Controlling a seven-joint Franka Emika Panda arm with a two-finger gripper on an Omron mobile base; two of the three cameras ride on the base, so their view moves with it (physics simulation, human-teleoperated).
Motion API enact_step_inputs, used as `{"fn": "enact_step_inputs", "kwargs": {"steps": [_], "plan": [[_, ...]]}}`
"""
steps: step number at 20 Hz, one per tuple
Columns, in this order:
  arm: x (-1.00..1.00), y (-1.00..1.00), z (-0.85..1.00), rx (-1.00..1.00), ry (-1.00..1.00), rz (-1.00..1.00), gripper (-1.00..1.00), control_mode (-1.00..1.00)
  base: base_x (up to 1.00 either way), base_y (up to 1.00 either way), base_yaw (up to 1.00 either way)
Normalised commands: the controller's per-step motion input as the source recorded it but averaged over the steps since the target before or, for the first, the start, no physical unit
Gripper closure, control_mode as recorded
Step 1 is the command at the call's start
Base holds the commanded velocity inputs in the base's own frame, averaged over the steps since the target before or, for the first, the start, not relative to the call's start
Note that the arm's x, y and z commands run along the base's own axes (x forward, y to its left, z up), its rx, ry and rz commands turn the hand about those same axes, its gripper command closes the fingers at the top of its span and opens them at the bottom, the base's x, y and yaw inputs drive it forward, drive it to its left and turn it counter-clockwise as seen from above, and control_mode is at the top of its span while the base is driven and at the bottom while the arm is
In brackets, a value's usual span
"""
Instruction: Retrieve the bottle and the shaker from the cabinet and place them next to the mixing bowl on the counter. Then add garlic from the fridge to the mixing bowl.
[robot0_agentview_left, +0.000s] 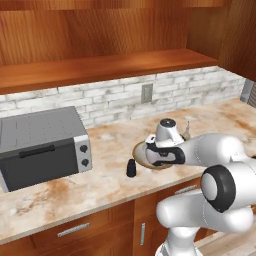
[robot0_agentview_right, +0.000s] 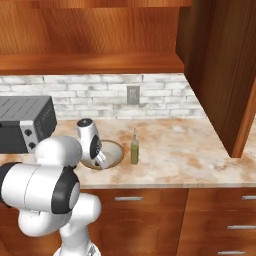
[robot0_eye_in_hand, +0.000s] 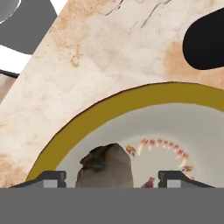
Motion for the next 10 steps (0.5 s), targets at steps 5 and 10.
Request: {"fn": "enact_step_inputs", "kwargs": {"steps": [5, 10], "plan": [[0.01, 0.00, 0.44, -0.01, 0.00, 0.00, -1.00, -1.00, 0.00, 0.00, 0.00], [-0.14, -0.02, 0.51, 0.00, 0.01, -0.03, -1.00, -1.00, 0.00, 0.00, 0.00]]}}
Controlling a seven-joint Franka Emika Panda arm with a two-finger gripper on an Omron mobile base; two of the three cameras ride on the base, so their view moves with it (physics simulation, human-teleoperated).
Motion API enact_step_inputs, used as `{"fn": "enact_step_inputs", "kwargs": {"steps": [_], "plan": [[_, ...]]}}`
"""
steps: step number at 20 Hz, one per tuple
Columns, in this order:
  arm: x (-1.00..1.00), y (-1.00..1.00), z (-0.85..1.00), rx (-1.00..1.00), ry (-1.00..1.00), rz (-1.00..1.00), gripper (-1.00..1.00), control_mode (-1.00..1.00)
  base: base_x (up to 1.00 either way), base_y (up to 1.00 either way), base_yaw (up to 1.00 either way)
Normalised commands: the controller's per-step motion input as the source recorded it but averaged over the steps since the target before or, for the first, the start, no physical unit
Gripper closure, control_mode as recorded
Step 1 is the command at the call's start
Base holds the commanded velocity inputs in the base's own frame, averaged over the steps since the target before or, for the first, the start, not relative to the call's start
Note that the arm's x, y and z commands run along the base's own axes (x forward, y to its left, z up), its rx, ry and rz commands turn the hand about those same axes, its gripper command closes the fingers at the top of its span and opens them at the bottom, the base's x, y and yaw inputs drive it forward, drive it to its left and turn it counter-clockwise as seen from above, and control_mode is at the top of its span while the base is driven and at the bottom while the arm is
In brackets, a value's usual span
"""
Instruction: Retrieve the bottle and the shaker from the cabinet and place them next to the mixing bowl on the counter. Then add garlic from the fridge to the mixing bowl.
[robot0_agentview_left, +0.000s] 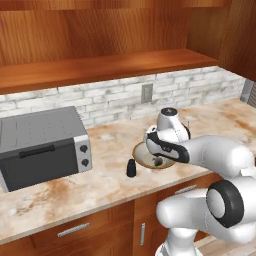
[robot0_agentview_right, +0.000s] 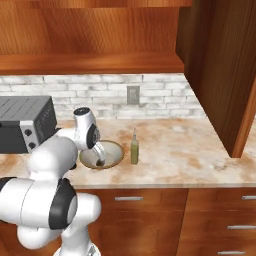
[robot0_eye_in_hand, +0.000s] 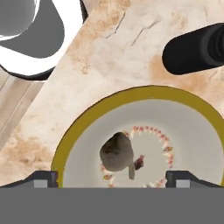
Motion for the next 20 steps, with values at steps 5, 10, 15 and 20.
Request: {"fn": "enact_step_inputs", "kwargs": {"steps": [5, 10, 15, 20], "plan": [[-0.73, -0.18, 0.54, 0.00, 0.04, -0.03, -1.00, -1.00, 0.00, 0.00, 0.00], [-0.79, 0.01, 0.43, -0.01, 0.24, 0.25, -1.00, -1.00, 0.00, 0.00, 0.00], [-0.77, 0.14, 0.09, -0.07, 0.00, 0.59, -1.00, -1.00, 0.00, 0.00, 0.00], [-0.25, 0.62, 0.02, -0.14, 0.01, 0.66, -1.00, -1.00, 0.00, 0.00, 0.00]]}}
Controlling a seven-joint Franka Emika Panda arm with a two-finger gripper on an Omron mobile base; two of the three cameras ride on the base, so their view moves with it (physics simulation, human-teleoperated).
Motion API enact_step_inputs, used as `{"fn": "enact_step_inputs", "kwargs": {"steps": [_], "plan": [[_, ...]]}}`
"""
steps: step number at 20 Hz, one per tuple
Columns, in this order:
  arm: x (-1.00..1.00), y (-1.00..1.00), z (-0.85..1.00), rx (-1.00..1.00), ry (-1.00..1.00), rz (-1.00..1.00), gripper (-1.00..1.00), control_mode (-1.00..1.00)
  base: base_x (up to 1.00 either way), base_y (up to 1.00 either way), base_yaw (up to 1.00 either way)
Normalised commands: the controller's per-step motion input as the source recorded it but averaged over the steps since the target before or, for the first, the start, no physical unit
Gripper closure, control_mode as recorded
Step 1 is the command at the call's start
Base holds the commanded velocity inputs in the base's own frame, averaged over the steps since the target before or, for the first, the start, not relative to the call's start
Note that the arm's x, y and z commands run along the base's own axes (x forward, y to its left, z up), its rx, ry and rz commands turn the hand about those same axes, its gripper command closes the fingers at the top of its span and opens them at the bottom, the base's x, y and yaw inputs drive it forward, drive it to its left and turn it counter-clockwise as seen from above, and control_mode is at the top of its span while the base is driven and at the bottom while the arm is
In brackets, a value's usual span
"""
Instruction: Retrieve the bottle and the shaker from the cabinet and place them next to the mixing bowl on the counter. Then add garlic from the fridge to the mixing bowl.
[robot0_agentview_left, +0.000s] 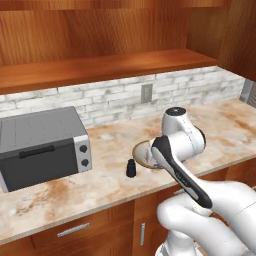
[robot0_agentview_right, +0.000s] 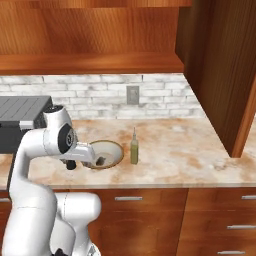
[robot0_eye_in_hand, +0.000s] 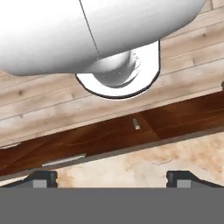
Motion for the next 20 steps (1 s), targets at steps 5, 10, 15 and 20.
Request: {"fn": "enact_step_inputs", "kwargs": {"steps": [5, 10, 15, 20], "plan": [[0.06, 0.88, 0.00, -0.13, 0.00, 0.62, -1.00, -1.00, 0.00, 0.00, 0.00], [0.34, 1.00, 0.00, -0.05, 0.05, 0.28, -1.00, -1.00, 0.00, 0.00, 0.00], [-0.05, 0.79, -0.23, 0.00, 0.05, -0.09, -1.00, -1.00, 0.00, 0.00, 0.00], [-0.62, 0.05, -0.38, 0.01, 0.00, -0.13, -1.00, -1.00, 0.00, 0.00, 0.00]]}}
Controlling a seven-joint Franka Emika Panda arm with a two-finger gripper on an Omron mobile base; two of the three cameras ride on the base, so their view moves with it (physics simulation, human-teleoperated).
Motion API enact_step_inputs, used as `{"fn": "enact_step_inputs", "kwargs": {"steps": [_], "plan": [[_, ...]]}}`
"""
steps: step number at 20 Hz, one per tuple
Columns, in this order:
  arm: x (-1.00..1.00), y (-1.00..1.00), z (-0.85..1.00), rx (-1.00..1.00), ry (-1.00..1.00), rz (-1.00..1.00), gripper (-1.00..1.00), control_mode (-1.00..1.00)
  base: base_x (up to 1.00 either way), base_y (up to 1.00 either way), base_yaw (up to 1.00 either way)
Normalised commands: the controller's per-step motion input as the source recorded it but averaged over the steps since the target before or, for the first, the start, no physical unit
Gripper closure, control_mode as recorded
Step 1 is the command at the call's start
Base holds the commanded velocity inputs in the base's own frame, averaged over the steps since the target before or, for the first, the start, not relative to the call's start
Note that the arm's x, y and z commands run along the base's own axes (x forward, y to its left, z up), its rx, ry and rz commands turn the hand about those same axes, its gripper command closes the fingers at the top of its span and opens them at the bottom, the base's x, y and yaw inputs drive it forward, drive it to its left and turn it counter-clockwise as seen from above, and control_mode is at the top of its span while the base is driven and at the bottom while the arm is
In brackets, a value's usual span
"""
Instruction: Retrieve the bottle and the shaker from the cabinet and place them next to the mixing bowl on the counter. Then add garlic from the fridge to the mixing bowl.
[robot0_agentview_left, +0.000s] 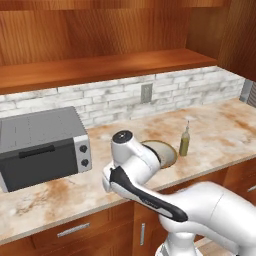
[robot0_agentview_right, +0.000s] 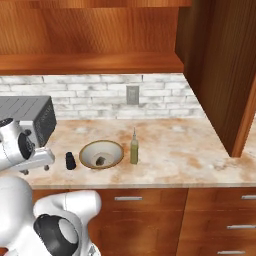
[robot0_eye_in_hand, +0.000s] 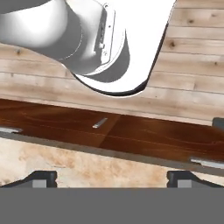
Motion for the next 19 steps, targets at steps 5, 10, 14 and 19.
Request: {"fn": "enact_step_inputs", "kwargs": {"steps": [5, 10, 14, 19], "plan": [[-0.99, -0.27, -0.39, 0.03, -0.05, -0.07, -1.00, -1.00, 0.00, 0.00, 0.00], [-0.57, -0.22, -0.41, 0.03, 0.00, -0.04, -1.00, -1.00, 0.00, 0.00, 0.00], [-0.04, -0.07, -0.54, 0.01, 0.07, 0.00, -1.00, -1.00, 0.00, 0.00, 0.00], [0.14, 0.00, -0.35, 0.06, 0.07, 0.00, -1.00, -1.00, 0.00, 0.00, 0.00]]}}
